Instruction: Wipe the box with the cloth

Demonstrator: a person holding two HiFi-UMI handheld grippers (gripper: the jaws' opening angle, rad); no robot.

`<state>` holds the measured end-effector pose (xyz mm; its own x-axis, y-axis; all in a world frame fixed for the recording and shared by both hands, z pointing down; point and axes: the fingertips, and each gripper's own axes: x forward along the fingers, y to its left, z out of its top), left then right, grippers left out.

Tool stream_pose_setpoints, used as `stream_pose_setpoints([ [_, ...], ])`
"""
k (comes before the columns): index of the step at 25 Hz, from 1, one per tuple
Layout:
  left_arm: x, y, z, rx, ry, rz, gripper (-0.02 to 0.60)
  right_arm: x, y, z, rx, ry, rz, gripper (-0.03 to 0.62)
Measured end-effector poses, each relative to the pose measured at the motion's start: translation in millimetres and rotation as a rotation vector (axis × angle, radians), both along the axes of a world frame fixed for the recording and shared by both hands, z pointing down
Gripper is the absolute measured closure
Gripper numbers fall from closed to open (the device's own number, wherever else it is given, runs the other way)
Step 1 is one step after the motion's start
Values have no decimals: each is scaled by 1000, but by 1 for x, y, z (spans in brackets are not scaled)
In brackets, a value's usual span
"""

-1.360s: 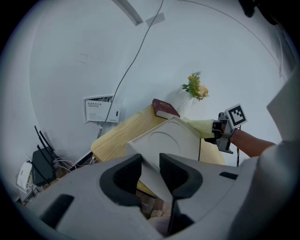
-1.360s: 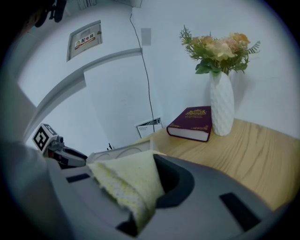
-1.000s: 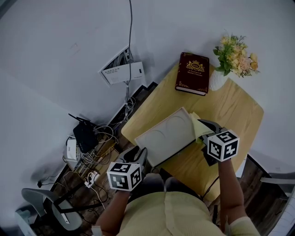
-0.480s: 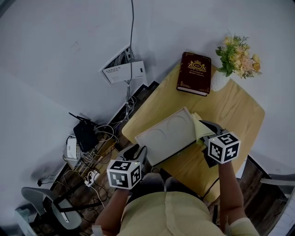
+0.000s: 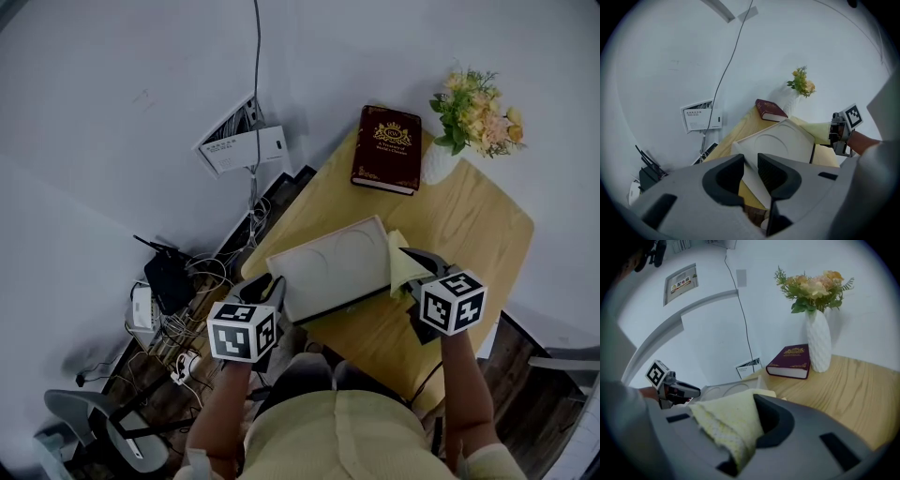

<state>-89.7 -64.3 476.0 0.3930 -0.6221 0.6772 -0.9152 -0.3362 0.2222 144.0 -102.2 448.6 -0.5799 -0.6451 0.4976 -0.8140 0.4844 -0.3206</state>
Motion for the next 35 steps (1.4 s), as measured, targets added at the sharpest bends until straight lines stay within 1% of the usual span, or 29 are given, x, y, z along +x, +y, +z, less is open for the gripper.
stream_pose_setpoints([
  [3, 0, -4, -1, -7, -13, 28, 476, -9, 7, -2, -11, -34, -34, 563],
  [6, 0, -4, -1, -5, -18, 40, 476, -12, 10, -2, 8, -15, -38, 563],
  [10, 0, -3, -1, 16, -12, 29, 476, -1, 8, -5, 26, -40, 36, 563],
  [13, 0, -3, -1, 42, -8, 19, 474, 17, 5, -14, 58, -47, 98, 563],
  [16, -1, -2, -2, 52, 2, 15, 474, 40, -3, -25, 96, -60, 164, 563],
  [19, -1, -2, -2, 64, 6, 11, 472, 57, -14, -31, 120, -44, 186, 563],
  [21, -2, -2, -2, 75, 6, 2, 472, 59, -23, -32, 123, -25, 160, 563],
  [24, -3, -1, -3, 93, 1, -10, 472, 50, -36, -27, 119, -3, 98, 563],
  [31, -3, -1, -3, 115, -5, -27, 474, 10, -56, -3, 68, -98, -29, 563],
  [35, -2, -1, -3, 119, -3, -30, 474, -5, -63, 8, 32, -109, -119, 563],
])
